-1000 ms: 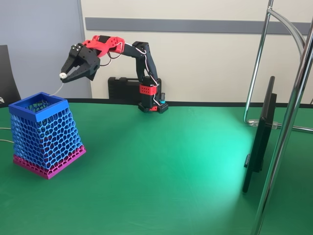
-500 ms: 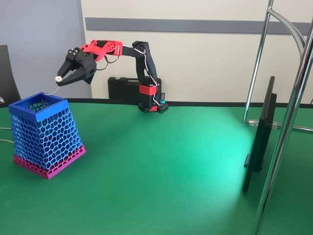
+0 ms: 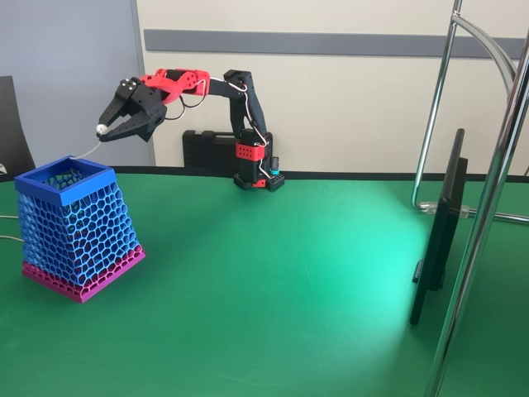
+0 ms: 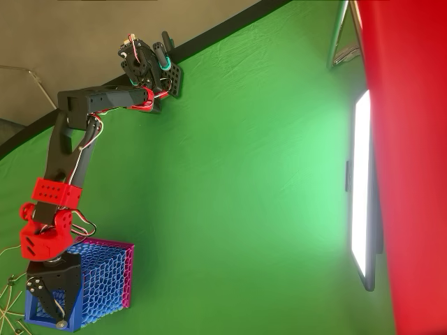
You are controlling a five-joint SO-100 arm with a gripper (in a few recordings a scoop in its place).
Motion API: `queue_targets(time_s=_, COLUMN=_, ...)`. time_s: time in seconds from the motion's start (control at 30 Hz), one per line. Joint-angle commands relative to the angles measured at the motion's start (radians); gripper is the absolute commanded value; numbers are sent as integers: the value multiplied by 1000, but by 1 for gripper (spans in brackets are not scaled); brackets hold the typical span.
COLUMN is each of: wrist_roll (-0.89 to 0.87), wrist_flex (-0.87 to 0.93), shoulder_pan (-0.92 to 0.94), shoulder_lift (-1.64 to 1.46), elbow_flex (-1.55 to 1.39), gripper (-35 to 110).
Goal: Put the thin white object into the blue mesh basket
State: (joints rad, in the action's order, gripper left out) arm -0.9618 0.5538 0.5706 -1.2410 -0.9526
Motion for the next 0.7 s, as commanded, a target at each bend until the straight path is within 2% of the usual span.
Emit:
queue_targets(time_s=0.0, wrist_roll=-2, wrist_flex=-32, shoulder_pan=11, shoulder_lift=-12, elbow_flex=17, gripper=0)
queue_targets(time_s=0.37, wrist_roll=-77, wrist_flex=-117, shoulder_pan=34, shoulder_lift=-71, elbow_flex=-123, gripper=0)
queue_targets(time_s=0.67, wrist_roll=-49, wrist_flex=-173, shoulder_pan=49, shoulder_lift=-187, elbow_flex=-296, gripper=0)
